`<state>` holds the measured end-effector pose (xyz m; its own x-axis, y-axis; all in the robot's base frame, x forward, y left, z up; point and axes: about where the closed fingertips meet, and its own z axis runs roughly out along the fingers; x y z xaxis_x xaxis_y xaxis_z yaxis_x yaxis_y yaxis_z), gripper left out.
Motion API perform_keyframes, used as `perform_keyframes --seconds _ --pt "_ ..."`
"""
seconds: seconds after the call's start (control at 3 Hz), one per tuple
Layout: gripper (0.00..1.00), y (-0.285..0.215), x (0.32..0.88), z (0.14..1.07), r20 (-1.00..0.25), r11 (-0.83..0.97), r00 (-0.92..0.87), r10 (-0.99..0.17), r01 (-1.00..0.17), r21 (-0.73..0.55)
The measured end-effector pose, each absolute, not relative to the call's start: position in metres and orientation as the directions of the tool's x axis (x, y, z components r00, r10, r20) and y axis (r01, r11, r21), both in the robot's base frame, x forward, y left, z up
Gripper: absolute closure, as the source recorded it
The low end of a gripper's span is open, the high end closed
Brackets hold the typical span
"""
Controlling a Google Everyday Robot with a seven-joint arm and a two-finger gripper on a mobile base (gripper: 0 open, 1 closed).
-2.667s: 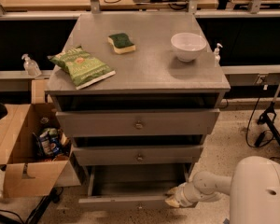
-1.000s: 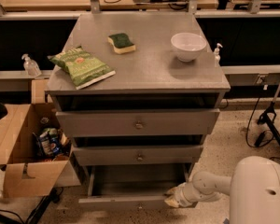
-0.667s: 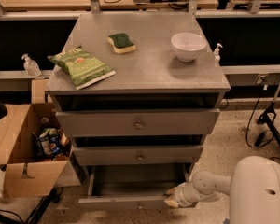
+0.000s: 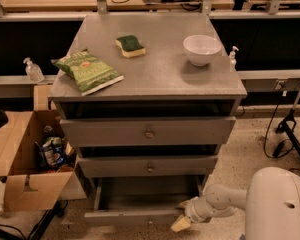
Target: Open bottom drawer
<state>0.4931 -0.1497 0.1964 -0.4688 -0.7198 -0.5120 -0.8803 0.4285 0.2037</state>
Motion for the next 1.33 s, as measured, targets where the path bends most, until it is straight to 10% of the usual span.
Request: perform_keyframes --seconds 0.67,1.33 --pt "0.0 -0.149 0.492 0.196 -0.512 0.427 -0.469 -0.72 -0.88 0.205" --pt "0.41 -0.146 0.479 0.194 -0.486 0.432 -0.483 -0.728 -0.874 0.222"
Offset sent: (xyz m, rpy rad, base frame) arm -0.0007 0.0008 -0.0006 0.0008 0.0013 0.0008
